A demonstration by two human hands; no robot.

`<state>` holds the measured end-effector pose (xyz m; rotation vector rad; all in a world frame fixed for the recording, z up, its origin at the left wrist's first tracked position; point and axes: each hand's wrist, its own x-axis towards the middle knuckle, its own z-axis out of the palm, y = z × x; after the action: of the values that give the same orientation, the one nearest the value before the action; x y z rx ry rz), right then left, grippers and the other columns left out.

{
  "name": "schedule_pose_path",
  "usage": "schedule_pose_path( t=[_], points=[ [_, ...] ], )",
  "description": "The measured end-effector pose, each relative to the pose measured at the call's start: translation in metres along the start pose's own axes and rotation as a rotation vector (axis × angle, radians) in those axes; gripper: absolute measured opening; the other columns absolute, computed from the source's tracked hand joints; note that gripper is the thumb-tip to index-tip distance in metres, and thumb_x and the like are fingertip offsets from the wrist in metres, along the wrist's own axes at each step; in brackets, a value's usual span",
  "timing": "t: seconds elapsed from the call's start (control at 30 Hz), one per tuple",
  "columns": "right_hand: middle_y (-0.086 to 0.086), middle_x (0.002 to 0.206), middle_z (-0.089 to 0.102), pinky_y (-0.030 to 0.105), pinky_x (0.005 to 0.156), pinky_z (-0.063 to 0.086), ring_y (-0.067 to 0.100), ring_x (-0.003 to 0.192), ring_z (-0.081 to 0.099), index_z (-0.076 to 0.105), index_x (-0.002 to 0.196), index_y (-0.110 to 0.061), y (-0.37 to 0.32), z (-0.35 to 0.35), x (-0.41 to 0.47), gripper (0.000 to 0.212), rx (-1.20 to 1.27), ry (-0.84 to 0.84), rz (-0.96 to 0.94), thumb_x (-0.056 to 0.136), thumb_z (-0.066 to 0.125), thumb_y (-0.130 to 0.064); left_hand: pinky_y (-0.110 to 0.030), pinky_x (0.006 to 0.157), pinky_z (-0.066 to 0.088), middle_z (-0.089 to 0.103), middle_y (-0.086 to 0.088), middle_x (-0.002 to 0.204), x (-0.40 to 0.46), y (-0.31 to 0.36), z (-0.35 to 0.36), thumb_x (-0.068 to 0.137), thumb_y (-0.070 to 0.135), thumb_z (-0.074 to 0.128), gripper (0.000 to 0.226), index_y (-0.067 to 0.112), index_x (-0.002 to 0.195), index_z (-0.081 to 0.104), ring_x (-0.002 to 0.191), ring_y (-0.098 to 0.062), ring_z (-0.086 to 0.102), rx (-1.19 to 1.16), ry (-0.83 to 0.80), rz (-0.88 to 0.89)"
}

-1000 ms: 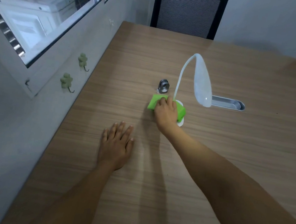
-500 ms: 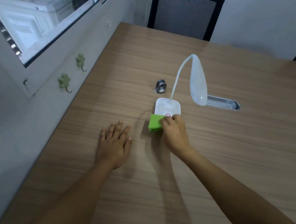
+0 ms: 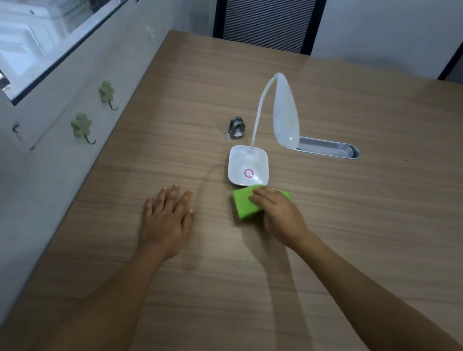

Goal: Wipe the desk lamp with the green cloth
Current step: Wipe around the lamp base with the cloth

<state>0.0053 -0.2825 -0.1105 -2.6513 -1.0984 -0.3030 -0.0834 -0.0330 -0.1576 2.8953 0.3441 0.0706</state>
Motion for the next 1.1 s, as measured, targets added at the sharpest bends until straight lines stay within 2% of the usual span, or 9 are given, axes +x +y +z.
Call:
schedule_pose_path(
  t=[0.13, 0.2, 0.3, 0.47, 0.67, 0.77, 0.87, 1.0, 1.1],
  points=[
    [0.022, 0.116, 0.068, 0.043, 0.092, 0.053, 0.036, 0.109, 0.065, 0.066, 0.111, 0.003, 0.016, -0.014, 0.014, 0.057, 0.057, 0.130, 0.221, 0.070, 0.028, -0.006, -0.050, 0.117, 0.012, 0.026, 0.000, 0.158, 0.000, 0.000, 0.001, 0.088, 0.050, 0.011, 0.062, 0.033, 0.146, 0.028, 0.147, -0.025, 0.019, 0.011, -0.002, -0.003],
    [0.019, 0.129, 0.061, 0.036, 0.100, 0.046, 0.033, 0.119, 0.059, 0.061, 0.121, 0.000, 0.021, -0.017, 0.031, 0.056, 0.115, 0.104, 0.338, 0.073, 0.032, -0.001, -0.050, 0.117, 0.013, 0.027, 0.000, 0.157, 0.000, 0.000, 0.001, 0.088, 0.050, 0.012, 0.062, 0.033, 0.145, 0.029, 0.146, -0.025, 0.019, 0.016, -0.003, -0.001],
    [0.011, 0.144, 0.048, 0.034, 0.110, 0.037, 0.026, 0.132, 0.047, 0.051, 0.134, -0.011, 0.024, -0.016, 0.052, 0.057, 0.196, -0.022, 0.447, 0.080, 0.043, 0.005, -0.050, 0.117, 0.013, 0.026, 0.000, 0.158, 0.001, -0.002, 0.002, 0.088, 0.050, 0.012, 0.062, 0.034, 0.145, 0.029, 0.147, -0.025, 0.019, 0.023, -0.009, 0.003],
    [0.011, 0.150, 0.040, 0.031, 0.113, 0.030, 0.025, 0.139, 0.036, 0.047, 0.138, -0.015, 0.025, -0.012, 0.034, 0.055, 0.107, -0.199, 0.385, 0.087, 0.043, 0.006, -0.051, 0.117, 0.013, 0.028, 0.000, 0.157, 0.001, -0.002, 0.003, 0.088, 0.050, 0.012, 0.062, 0.033, 0.145, 0.030, 0.146, -0.025, 0.020, 0.019, -0.003, 0.009],
    [0.014, 0.146, 0.043, 0.033, 0.107, 0.037, 0.029, 0.131, 0.044, 0.046, 0.138, -0.012, 0.046, -0.025, 0.020, 0.057, 0.069, -0.064, 0.615, 0.083, 0.045, 0.006, -0.050, 0.117, 0.013, 0.026, 0.000, 0.158, 0.002, -0.002, 0.004, 0.088, 0.050, 0.011, 0.063, 0.033, 0.146, 0.028, 0.147, -0.025, 0.019, 0.034, -0.013, -0.002],
    [0.014, 0.142, 0.047, 0.033, 0.104, 0.039, 0.030, 0.129, 0.046, 0.047, 0.137, -0.013, 0.034, -0.021, 0.046, 0.059, 0.138, 0.001, 0.610, 0.082, 0.045, 0.007, -0.051, 0.117, 0.014, 0.027, 0.000, 0.158, 0.002, -0.002, 0.004, 0.088, 0.050, 0.012, 0.062, 0.033, 0.146, 0.029, 0.146, -0.025, 0.020, 0.035, -0.005, -0.003],
    [0.013, 0.143, 0.046, 0.031, 0.106, 0.036, 0.029, 0.131, 0.043, 0.051, 0.134, -0.016, 0.021, -0.009, 0.065, 0.047, 0.191, -0.047, 0.576, 0.089, 0.046, -0.003, -0.051, 0.116, 0.014, 0.026, 0.000, 0.158, 0.002, -0.003, 0.004, 0.088, 0.050, 0.012, 0.063, 0.032, 0.146, 0.029, 0.146, -0.025, 0.020, 0.029, -0.002, 0.002],
    [0.020, 0.137, 0.048, 0.038, 0.106, 0.038, 0.033, 0.130, 0.042, 0.051, 0.134, -0.013, 0.023, -0.004, 0.059, 0.042, 0.058, -0.141, 0.511, 0.092, 0.047, -0.008, -0.051, 0.117, 0.014, 0.027, 0.000, 0.157, 0.001, -0.002, 0.003, 0.088, 0.050, 0.011, 0.064, 0.032, 0.146, 0.029, 0.146, -0.025, 0.020, 0.021, 0.002, 0.003],
    [0.020, 0.138, 0.047, 0.037, 0.106, 0.039, 0.034, 0.129, 0.043, 0.049, 0.135, -0.015, 0.041, -0.009, 0.057, 0.047, 0.064, -0.130, 0.592, 0.089, 0.049, -0.008, -0.051, 0.116, 0.014, 0.027, 0.000, 0.157, 0.001, -0.002, 0.003, 0.087, 0.050, 0.012, 0.064, 0.032, 0.146, 0.030, 0.146, -0.025, 0.021, 0.013, 0.002, -0.002]
  ],
)
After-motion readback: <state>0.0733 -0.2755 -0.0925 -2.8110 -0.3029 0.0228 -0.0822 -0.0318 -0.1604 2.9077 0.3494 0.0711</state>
